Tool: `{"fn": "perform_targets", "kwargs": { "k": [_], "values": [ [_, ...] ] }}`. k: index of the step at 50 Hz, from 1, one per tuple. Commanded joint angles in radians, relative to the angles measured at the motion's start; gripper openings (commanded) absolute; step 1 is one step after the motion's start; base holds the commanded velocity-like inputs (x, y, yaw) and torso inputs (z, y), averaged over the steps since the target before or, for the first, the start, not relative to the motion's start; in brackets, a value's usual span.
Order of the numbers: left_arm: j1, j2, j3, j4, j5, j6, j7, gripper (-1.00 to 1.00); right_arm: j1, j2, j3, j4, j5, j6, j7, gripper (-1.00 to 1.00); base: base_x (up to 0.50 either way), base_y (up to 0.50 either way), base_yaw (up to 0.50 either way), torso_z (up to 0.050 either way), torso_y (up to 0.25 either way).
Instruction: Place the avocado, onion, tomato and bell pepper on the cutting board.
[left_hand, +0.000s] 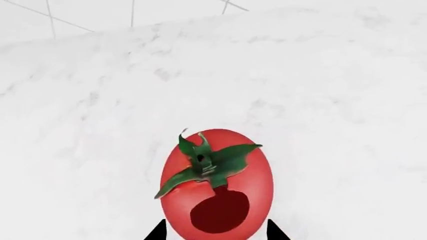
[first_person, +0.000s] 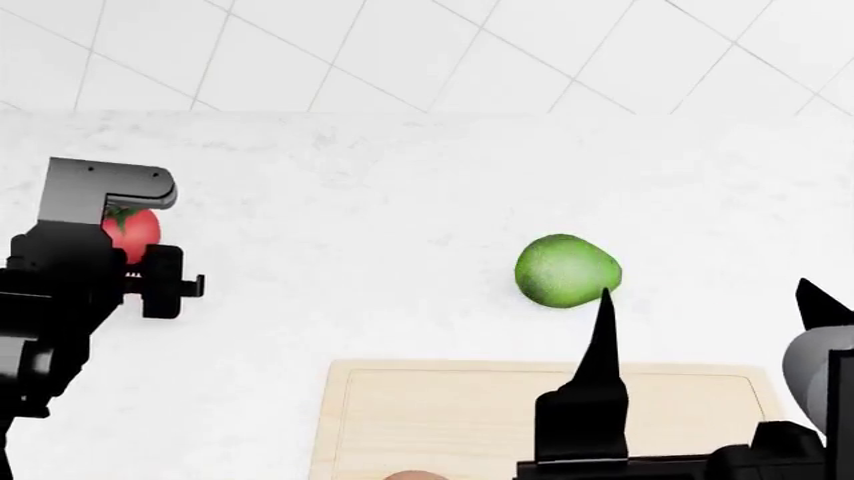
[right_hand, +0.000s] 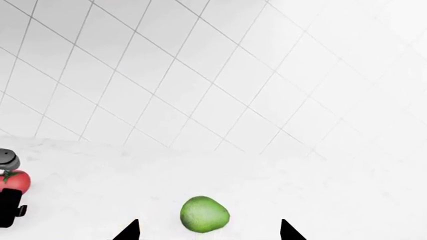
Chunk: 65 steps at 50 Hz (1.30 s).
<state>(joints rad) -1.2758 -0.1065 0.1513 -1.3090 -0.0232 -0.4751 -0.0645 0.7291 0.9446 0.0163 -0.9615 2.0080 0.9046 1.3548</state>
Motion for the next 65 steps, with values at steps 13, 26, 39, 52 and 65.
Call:
{"fn": "perform_targets", "kwargs": {
  "k": [13, 26, 39, 52, 65],
  "values": [
    [0.301, -0.083, 0.056, 1.537, -0.078, -0.848, 0.207, -1.0, -0.025, -0.008, 0.009, -0.006, -0.012, -0.008, -0.004, 1.0, 0.0, 0.0, 0.0, 0.0, 0.001],
    [0.151, -0.207, 0.12, 1.95, -0.802, -1.09, -0.161, -1.0, -0.07, -0.058, 0.027, 0.041, -0.129, 0.015, -0.06, 1.0, 0.0, 0.0, 0.0, 0.0, 0.0],
    [0.167, -0.205, 0.25, 1.924, -0.856, -1.027, -0.123, -1.0, -0.125, -0.064, 0.081, 0.048, -0.193, 0.0, -0.07, 1.0, 0.0, 0.0, 0.0, 0.0, 0.0],
    [0.229, -0.238, 0.3, 1.892, -0.881, -0.99, -0.092, -1.0, -0.182, -0.031, 0.133, 0.001, -0.14, -0.039, -0.028, 1.0, 0.0, 0.0, 0.0, 0.0, 0.001],
    [0.334, -0.279, 0.339, 1.88, -0.92, -0.981, -0.078, -1.0, -0.234, -0.004, 0.184, -0.02, -0.099, -0.059, -0.026, 1.0, 0.0, 0.0, 0.0, 0.0, 0.0]
  ]
}}
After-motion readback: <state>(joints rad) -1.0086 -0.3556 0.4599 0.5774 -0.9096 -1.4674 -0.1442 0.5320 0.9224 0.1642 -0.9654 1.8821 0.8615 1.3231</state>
